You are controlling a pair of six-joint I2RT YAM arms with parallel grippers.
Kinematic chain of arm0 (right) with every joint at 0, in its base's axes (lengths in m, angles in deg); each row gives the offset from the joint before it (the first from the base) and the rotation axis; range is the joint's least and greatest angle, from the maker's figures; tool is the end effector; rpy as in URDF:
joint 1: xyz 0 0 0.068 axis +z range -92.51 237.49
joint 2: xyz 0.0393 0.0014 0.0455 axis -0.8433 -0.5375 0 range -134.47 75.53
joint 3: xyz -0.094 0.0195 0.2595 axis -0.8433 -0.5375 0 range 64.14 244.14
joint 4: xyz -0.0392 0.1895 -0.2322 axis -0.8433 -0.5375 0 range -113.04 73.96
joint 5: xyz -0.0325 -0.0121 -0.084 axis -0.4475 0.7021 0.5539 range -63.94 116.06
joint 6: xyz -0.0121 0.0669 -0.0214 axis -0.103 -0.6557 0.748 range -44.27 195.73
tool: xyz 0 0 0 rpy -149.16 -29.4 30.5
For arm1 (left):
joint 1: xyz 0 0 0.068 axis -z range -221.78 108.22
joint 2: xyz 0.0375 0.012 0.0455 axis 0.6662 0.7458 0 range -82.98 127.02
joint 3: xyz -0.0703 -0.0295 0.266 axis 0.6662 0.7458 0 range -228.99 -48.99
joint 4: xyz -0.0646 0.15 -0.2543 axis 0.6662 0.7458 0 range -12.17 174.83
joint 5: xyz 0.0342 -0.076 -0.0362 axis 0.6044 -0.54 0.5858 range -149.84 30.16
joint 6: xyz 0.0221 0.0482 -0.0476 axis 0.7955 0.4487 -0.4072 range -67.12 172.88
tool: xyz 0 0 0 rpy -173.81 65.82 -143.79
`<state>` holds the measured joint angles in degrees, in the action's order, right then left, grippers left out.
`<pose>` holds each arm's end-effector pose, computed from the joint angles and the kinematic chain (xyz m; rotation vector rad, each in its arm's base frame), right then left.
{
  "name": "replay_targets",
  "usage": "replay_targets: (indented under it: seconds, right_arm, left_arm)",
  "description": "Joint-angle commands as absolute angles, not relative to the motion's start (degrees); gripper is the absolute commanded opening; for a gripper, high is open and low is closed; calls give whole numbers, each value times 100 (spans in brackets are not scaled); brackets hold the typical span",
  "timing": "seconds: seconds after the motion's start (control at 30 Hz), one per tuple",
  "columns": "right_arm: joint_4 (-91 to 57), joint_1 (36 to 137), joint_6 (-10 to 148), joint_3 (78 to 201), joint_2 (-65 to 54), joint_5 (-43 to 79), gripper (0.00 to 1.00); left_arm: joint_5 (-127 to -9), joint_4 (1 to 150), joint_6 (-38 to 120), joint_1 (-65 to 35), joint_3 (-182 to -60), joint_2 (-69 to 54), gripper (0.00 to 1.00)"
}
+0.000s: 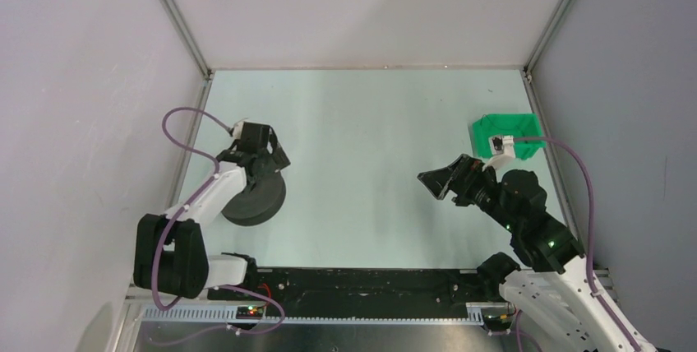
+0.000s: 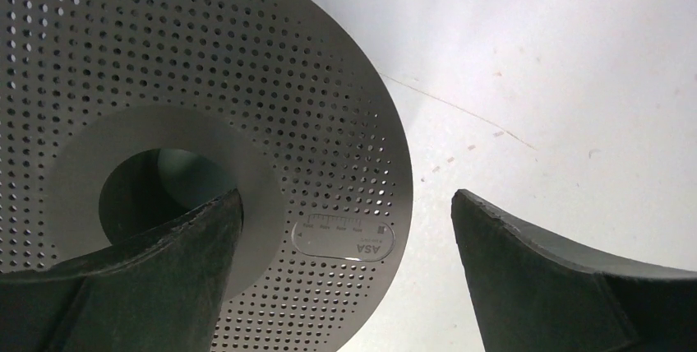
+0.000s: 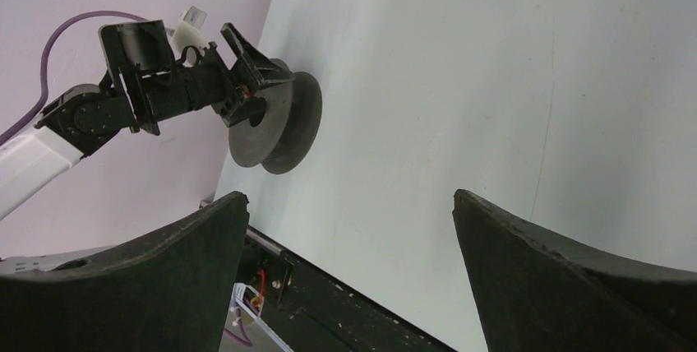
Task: Wrap the cables
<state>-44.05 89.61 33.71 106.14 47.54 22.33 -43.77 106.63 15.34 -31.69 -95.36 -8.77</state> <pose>0.1478 0.0973 0.3351 0.1174 1.9223 0.9568 0.2995 -0.0367 0.1810 -0.6961 2.4039 0.0205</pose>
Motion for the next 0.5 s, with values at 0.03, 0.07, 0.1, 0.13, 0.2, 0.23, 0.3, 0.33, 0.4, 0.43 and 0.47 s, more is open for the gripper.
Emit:
replay_targets:
  seconds: [0.03,0.07,0.1,0.13,0.2,0.23,0.3,0.33,0.4,0.43,0.47]
  right_arm:
    - [-4222,8965,3368,10580,4608,2275,99]
    - [-4214,8965,3364,10574,4578,2250,99]
    - [-4194,8970,3368,10568,4567,2218,99]
    - [-4182,8972,3375,10549,4552,2197,99]
    - [-4143,8974,3394,10500,4552,2159,99]
    - [-4113,8974,3396,10479,4558,2151,99]
    - [-4071,8970,3394,10412,4563,2165,99]
    - [-4055,8967,3393,10360,4569,2166,99]
    - [-3951,8966,3403,10282,4576,2079,98]
    - [-3847,8970,3405,10251,4585,1975,97]
    - [-3734,8973,3406,10195,4588,1926,97]
  left_arm:
    - [-4571,10354,1585,-2685,-9465,-1003,100]
    - [-4583,10347,1582,-2554,-9472,-990,100]
    - [-4589,10336,1569,-2409,-9492,-978,100]
    - [-4587,10325,1532,-2327,-9508,-975,100]
    - [-4608,10268,1476,-2043,-9556,-989,100]
    - [-4615,10228,1449,-1816,-9578,-989,100]
    - [-4657,10143,1379,-1463,-9661,-967,100]
    - [-4710,10110,1329,-1335,-9742,-935,100]
    - [-4782,10021,1295,-949,-9900,-850,100]
    - [-4805,9993,1292,-710,-9966,-821,100]
    - [-4814,9982,1298,-598,-10097,-771,100]
